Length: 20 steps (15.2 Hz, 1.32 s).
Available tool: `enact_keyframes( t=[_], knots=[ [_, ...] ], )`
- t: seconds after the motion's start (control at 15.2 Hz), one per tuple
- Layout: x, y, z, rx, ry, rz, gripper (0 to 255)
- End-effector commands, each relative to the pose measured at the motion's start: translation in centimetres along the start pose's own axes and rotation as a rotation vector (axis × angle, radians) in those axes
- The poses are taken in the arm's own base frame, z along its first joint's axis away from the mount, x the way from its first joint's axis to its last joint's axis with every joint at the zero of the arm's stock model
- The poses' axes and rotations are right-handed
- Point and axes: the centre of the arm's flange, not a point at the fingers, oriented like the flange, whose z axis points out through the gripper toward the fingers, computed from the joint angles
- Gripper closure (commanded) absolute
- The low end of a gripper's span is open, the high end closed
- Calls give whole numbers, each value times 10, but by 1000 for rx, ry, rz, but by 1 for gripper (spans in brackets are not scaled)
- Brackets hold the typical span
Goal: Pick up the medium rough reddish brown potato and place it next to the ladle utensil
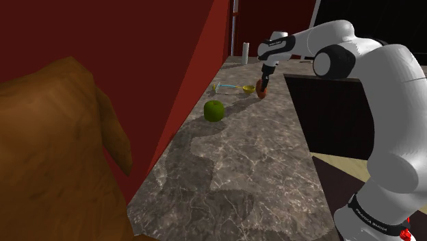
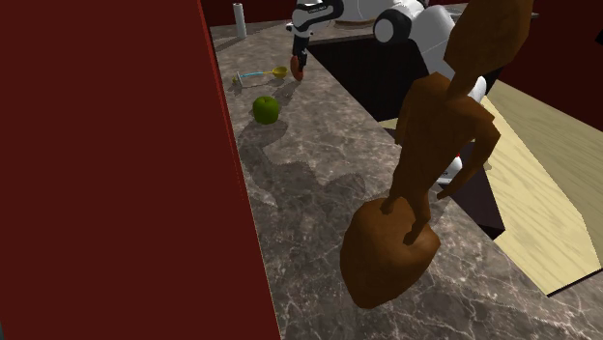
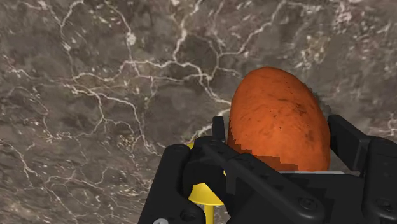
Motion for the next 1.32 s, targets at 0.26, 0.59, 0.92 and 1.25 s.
enact_keyframes(
  t=[0.26,0.59,0.92,1.25],
  knots=[
    [-4,1,9,11,-9,4,0],
    [-5,0,-17,11,-10,4,0],
    [-5,1,-41,11,-10,4,0],
    [-5,1,-41,11,-10,4,0]
  ],
)
